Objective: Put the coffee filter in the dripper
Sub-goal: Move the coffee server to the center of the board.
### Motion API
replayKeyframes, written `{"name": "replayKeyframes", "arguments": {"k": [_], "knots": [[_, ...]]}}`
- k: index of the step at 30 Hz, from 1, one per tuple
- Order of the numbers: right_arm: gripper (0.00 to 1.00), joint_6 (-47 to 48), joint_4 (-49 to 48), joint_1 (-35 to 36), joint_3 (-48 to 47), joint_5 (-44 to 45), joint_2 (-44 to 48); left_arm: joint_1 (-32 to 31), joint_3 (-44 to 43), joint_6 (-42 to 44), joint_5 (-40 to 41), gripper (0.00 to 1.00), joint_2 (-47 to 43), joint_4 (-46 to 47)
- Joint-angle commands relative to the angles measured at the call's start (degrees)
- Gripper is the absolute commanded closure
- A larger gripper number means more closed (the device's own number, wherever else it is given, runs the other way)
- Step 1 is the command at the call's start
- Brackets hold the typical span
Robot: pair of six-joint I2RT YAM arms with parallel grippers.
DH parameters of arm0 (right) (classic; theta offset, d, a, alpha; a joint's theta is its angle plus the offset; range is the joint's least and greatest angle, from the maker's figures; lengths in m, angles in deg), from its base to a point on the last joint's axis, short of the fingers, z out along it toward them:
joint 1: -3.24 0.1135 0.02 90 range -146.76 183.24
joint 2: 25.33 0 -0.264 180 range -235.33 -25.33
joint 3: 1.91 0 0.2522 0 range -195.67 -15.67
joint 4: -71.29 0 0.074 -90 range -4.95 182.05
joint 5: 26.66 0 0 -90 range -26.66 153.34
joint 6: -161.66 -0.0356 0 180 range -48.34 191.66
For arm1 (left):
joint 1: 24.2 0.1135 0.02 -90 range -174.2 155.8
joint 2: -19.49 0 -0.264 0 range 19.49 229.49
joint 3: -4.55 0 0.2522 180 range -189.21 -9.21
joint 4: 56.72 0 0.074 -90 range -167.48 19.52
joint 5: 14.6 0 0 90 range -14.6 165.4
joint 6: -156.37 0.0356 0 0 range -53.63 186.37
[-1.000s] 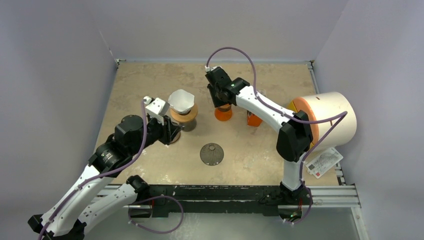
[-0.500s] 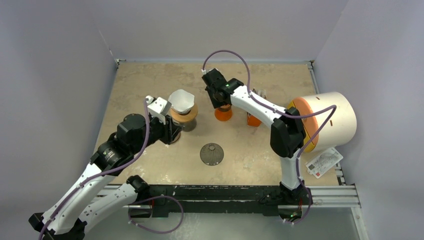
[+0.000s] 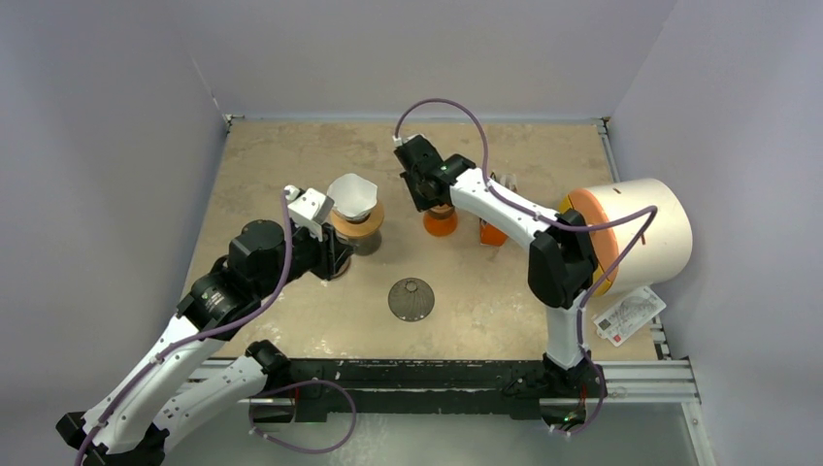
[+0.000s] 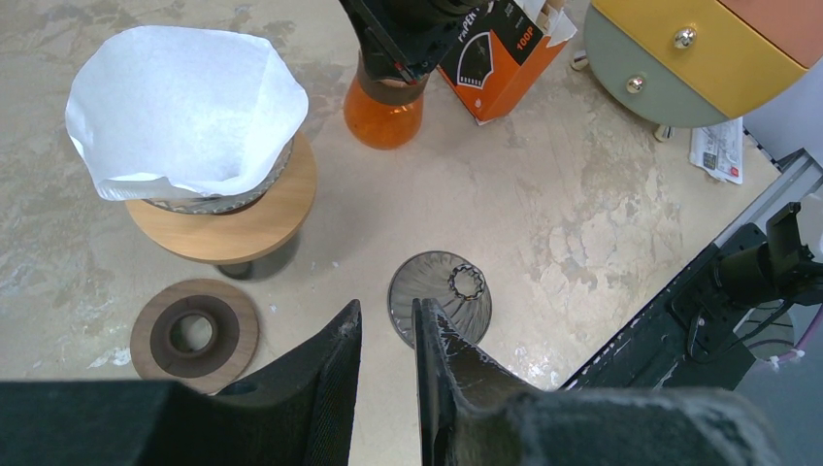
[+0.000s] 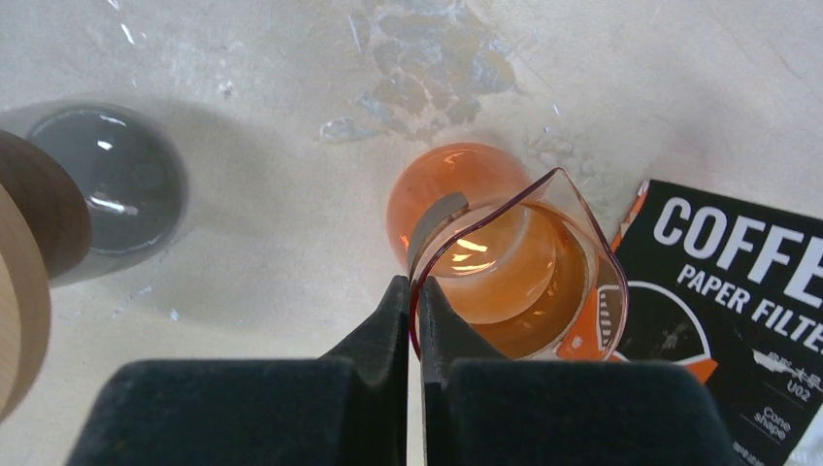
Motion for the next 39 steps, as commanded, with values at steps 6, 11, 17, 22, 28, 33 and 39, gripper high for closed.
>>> {"name": "replayKeyframes", "arguments": {"k": [6, 11, 17, 22, 28, 33, 39], "knots": [[1.00, -0.8, 0.1, 0.1, 9.1, -3.2, 12.3, 0.4, -0.4, -0.4, 1.0, 0.75, -0.8, 0.5], [1.00, -2.9, -0.3, 1.1, 17.1, -6.5, 19.7, 0.4, -0.7, -0.3, 1.6, 0.75, -1.0, -0.1], [1.00, -6.6, -0.9, 2.7, 26.2, -9.4, 29.1, 0.4, -0.9, -2.9, 6.4, 0.73, -0.4, -1.8], [1.00, -9.4, -1.4, 6.5, 32.3, -7.9, 35.6, 0.4, -0.7, -8.5, 13.3, 0.70, 0.1, -6.2], [1.00, -12.2, -1.0, 11.7, 37.0, -5.0, 38.5, 0.4, 1.3, -16.0, 18.3, 0.62, -1.0, -11.4], [1.00, -13.8, -1.9, 13.6, 40.8, -3.7, 40.7, 0.4, 3.7, -21.0, 19.9, 0.54, -1.5, -14.8], [1.00, -15.1, -2.6, 14.5, 44.2, -3.8, 42.1, 0.4, 7.9, -26.4, 20.8, 0.49, -0.3, -14.9]]}}
